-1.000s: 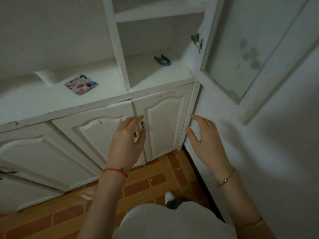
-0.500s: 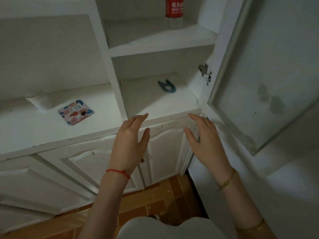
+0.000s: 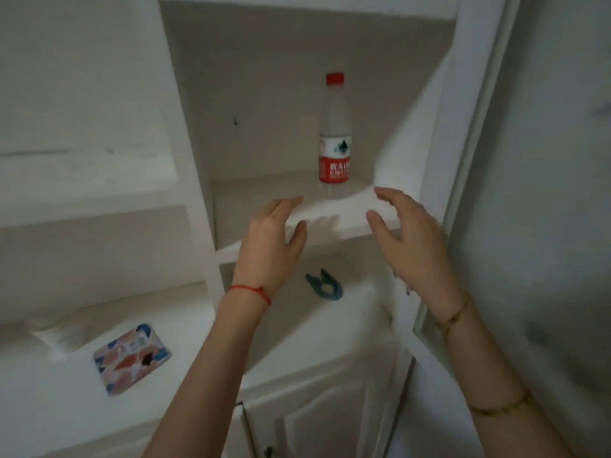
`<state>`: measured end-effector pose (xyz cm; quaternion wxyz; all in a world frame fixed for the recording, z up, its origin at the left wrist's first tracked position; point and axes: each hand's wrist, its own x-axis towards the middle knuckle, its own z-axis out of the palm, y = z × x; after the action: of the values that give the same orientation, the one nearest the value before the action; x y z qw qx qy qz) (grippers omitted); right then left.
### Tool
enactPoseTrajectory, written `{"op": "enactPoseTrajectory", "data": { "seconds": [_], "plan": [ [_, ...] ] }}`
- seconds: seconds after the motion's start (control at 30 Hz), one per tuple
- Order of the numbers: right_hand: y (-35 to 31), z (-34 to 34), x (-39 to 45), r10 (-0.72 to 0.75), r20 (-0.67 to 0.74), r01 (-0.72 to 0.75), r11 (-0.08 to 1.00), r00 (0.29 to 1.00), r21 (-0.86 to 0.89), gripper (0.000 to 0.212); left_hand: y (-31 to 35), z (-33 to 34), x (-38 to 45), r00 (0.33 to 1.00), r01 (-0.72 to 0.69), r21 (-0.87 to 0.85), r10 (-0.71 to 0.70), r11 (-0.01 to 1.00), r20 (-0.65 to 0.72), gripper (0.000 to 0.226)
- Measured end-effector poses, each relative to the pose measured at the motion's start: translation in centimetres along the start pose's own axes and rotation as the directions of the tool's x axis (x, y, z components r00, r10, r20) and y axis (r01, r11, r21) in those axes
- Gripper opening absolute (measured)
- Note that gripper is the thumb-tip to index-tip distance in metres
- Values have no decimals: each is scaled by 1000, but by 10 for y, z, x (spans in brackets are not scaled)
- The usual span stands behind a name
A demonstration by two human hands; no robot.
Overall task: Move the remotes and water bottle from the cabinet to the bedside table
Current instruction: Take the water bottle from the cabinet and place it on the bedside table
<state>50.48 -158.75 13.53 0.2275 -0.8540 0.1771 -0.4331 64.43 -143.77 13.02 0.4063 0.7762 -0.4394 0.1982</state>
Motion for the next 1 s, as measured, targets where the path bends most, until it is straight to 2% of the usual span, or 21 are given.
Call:
{"op": "enactPoseTrajectory", "data": {
  "seconds": [0.13,0.33,0.53,0.67,0.83,1.0],
  "plan": [
    [0,3,63,13,-15,-14,998,1000,-55,43,-8,22,65,997,59,24,-60,998,45,43],
    [13,18,144,61,41,-59,998,997,-33,48,-17,67,121,948,202,35,-204,979,246,52],
    [20,41,192,102,177,-118,989,979,86,59,-26,96,140,904,280,64,-285,958,317,56],
    [20,50,199,78,250,-126,975,965,184,47,-27,103,141,876,325,81,-333,942,349,62],
    [20,53,200,102,203,-151,958,974,242,45,-19,99,142,854,366,80,-368,927,368,59],
    [17,44,189,100,119,-128,957,988,261,48,-4,83,131,853,371,-8,-338,928,398,59]
  ]
}}
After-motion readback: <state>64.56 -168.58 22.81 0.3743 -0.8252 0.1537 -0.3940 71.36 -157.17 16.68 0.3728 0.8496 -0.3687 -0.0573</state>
